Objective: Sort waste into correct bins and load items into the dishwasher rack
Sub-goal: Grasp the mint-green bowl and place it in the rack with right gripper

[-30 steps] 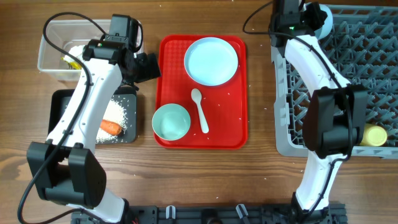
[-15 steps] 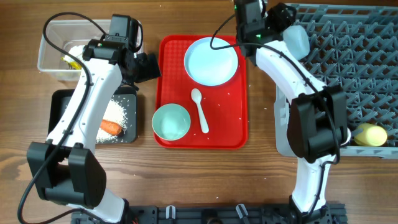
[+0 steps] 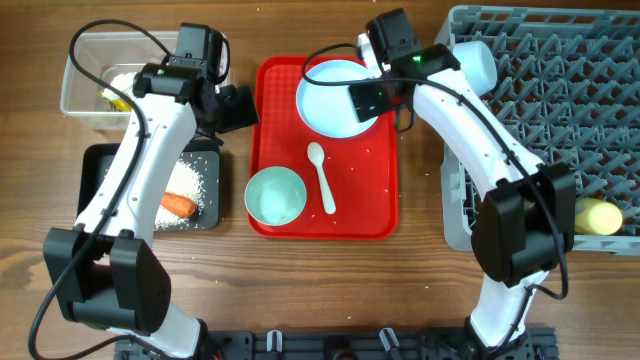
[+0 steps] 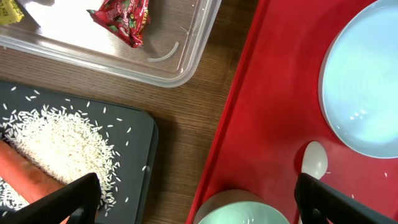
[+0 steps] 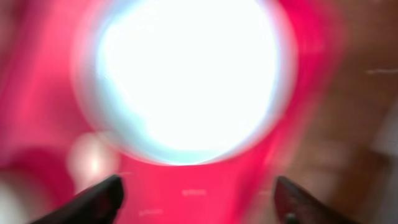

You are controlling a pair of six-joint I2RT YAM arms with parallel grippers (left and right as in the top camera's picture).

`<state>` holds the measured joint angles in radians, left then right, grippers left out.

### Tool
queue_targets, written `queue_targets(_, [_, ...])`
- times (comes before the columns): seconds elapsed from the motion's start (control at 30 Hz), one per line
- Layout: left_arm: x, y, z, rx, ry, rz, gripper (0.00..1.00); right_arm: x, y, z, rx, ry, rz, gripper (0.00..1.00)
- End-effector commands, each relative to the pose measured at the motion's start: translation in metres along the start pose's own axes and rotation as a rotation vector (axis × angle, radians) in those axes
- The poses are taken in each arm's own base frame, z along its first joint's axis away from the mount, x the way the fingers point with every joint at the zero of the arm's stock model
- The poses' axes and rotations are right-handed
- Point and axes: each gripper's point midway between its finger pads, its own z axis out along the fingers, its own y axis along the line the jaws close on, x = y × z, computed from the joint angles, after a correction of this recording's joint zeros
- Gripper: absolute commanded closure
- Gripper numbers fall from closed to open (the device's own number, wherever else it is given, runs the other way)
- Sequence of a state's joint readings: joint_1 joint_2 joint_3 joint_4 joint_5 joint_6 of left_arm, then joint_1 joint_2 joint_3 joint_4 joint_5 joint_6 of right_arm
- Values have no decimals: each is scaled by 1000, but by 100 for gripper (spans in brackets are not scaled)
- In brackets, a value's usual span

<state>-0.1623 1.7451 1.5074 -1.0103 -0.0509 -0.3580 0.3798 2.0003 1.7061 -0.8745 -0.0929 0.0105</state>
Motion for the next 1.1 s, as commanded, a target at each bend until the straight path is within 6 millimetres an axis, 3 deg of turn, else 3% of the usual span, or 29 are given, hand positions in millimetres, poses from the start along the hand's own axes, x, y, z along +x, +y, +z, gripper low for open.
queue_targets(0.0, [3, 1, 5, -2, 16, -3, 0, 15, 90, -11, -426, 72, 110, 27])
queue_targets(0.13, [3, 1, 5, -2, 16, -3, 0, 60, 136, 15, -440, 208, 199, 32])
queue_targets(0.3, [3, 1, 5, -2, 16, -3, 0, 95, 175, 39, -469, 275, 310, 46])
queue_targets(0.5, [3, 1, 5, -2, 16, -3, 0, 110, 164, 52, -394, 295, 354, 66])
queue_targets(0.57, [3, 1, 5, -2, 16, -3, 0, 110, 164, 53, -394, 296, 354, 89])
queue_targets(0.6, [3, 1, 5, -2, 16, -3, 0, 110, 164, 53, -394, 294, 354, 96])
queue_targets(0.73, [3, 1, 5, -2, 16, -3, 0, 101, 157, 48, -400, 265, 364, 96])
queue_targets(0.83, [3, 1, 5, -2, 16, -3, 0, 65, 134, 12, -401, 112, 363, 96])
queue_targets(0.9, [3, 1, 5, -2, 16, -3, 0, 39, 89, -29, -285, -53, 372, 96])
queue_targets(0.97, [3, 1, 5, -2, 16, -3, 0, 30, 41, -60, -115, -168, 393, 96])
queue_targets(1.03, [3, 1, 5, -2, 16, -3, 0, 34, -12, -91, 102, -245, 428, 96])
queue_targets(1.07, [3, 1, 5, -2, 16, -3, 0, 43, -51, -114, 285, -281, 449, 96])
